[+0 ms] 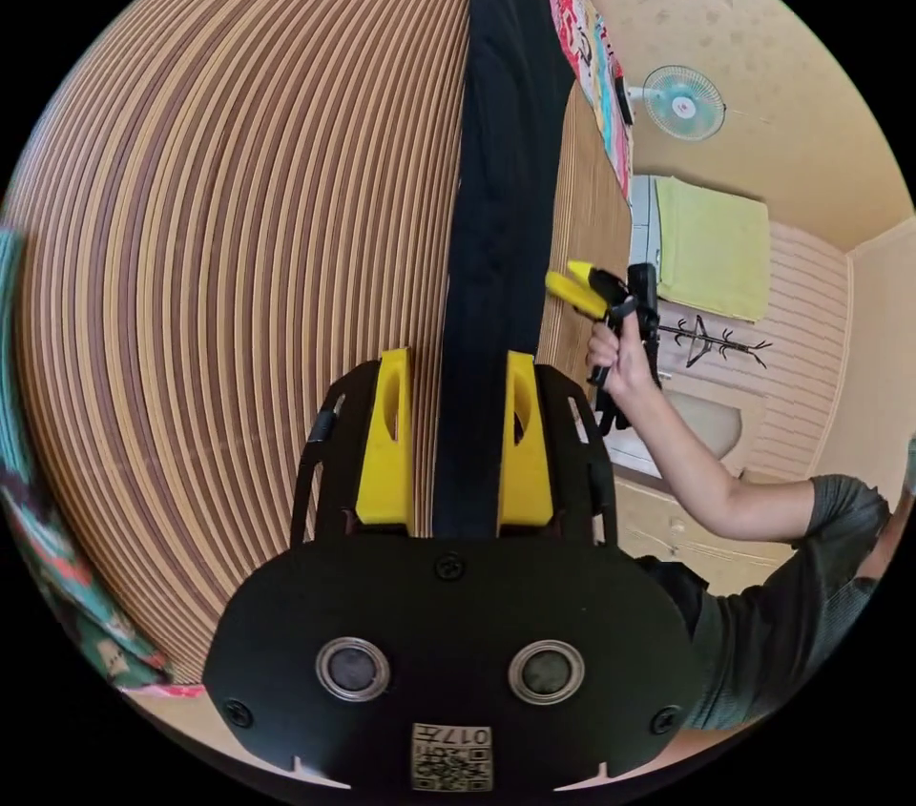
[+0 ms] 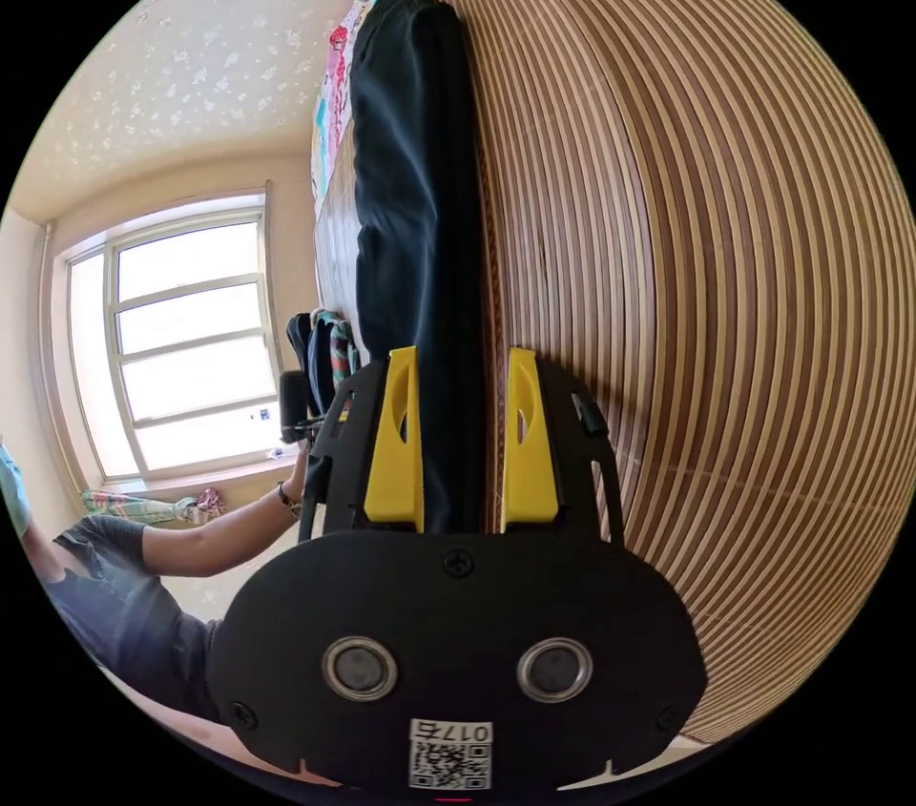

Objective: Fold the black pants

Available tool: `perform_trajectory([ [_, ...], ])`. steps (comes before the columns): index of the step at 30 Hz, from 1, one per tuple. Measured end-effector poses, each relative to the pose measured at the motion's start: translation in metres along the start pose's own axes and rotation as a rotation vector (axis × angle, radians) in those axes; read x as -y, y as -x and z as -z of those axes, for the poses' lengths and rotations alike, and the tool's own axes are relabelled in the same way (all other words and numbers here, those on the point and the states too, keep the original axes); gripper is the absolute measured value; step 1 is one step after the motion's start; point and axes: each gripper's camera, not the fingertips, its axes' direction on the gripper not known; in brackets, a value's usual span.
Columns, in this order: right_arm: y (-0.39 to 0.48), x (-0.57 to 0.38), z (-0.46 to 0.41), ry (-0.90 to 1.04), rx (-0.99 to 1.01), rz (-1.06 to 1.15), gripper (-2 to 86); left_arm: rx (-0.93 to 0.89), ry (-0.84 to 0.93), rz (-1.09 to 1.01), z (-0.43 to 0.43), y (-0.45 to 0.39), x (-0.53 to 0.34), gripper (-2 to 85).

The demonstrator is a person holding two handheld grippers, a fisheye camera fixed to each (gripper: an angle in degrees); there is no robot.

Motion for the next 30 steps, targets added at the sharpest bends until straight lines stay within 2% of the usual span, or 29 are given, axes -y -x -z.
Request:
perform_trajectory([
  [3,0.002,0.004,-0.017,0.013,0.051,0.000,13.5,-0.064,-0.051,0.008,-0.001,0.001,0.013,14.4],
  [7,0.009,0.015,-0.053,0.090,0.104,0.013,12.5,-0.085,0.007,0.019,-0.017,-0.002,0.012,13.6],
  [9,0.012,0.015,-0.062,0.118,0.106,0.018,9.7,-0.063,0.027,0.039,-0.021,-0.003,0.000,11.0],
  [11,0.017,0.008,-0.062,0.115,0.126,0.046,6.0,-0.146,0.043,0.005,-0.021,-0.006,-0.025,6.7],
  [14,0.028,-0.010,-0.056,0.091,0.251,0.105,3.8,-0.284,-0.004,-0.060,-0.005,-0.016,-0.064,5.8],
  [19,0.074,-0.060,-0.029,0.061,0.502,0.269,2.2,-0.413,-0.058,-0.239,0.033,-0.057,-0.138,5.2],
  [27,0.203,-0.151,0.011,0.121,0.472,0.522,1.5,-0.323,-0.012,-0.546,0.082,-0.178,-0.265,6.6],
  [30,0.265,-0.191,0.028,0.132,0.422,0.655,1.4,-0.230,-0.024,-0.690,0.104,-0.233,-0.316,7.3],
])
